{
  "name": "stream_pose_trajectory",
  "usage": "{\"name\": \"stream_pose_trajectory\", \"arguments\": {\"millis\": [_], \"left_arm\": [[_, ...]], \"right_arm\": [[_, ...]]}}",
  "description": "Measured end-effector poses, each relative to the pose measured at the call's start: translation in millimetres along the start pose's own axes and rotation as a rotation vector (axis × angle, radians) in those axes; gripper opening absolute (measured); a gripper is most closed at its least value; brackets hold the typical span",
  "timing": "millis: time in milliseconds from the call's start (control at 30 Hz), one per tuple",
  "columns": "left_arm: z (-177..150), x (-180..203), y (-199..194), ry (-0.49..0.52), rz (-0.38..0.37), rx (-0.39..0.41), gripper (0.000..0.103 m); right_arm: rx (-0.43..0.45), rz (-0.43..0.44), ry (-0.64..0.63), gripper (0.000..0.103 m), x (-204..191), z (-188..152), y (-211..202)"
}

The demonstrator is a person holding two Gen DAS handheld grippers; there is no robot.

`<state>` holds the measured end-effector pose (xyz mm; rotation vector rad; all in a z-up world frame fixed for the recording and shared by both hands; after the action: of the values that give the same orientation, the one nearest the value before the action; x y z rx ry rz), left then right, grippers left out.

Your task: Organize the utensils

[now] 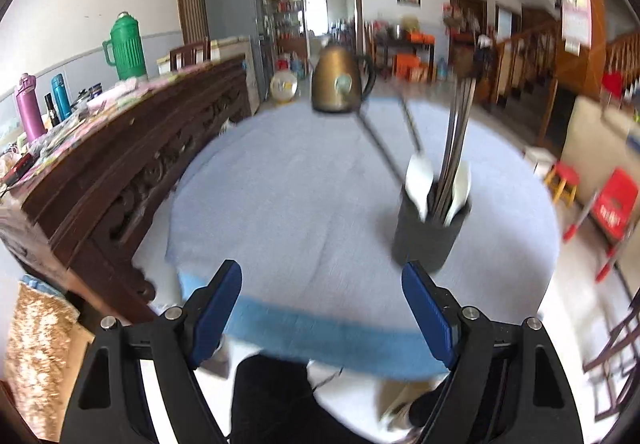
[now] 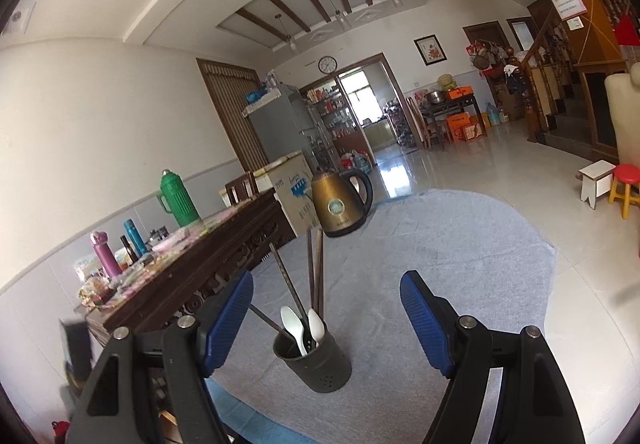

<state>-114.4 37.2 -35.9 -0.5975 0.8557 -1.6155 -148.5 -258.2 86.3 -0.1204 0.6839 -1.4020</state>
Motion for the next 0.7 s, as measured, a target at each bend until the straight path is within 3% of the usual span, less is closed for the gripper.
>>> {"name": "stream_pose_trajectory", "arguments": {"millis": [167,267,467,567,633,700], "left_arm": [[-34.6,-15.4,-16.0,0.046,0.038,-0.018,0.083],[-32.0,-24.2,-40.3,0.039,0.038,0.033,0.083],[20.9,-21.1,-110.7,0.038,-0.026,0.171,0.083],[58.1,-16.3,-172.2,0.065,-0.026,0.269,0.083],[78.7,-15.3,-224.4,0.103,-0.004,0.386,0.083],[92.9,-15.1,-267.7,0.132,0.064,0.479,0.083]], "right_arm": [[0.109,-0.005,0.009,0.082,-0.5,29.6,-46.8],[0.142,-0.031,0.008,0.084,-4.5,47.9,-68.1],[0.118,-0.040,-0.049,0.084,-38.1,64.7,-78.1],[0.089,-0.036,-0.115,0.084,-65.7,70.3,-77.7],[0.076,-0.024,-0.157,0.084,-81.1,75.4,-84.1],[0.073,-0.019,-0.179,0.084,-93.3,83.2,-91.3]]}}
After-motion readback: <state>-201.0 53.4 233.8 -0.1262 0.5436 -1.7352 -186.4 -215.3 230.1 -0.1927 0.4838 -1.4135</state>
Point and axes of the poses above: each gripper's, at about its wrist camera, not at the fingertips, and y roughly the way its jaws point, x to its right, z to its top, the point moved 3 cm from there along y, roughly the way its jaws point, and after that the axes turned 13 degrees about -x, right-handed, at the moved point
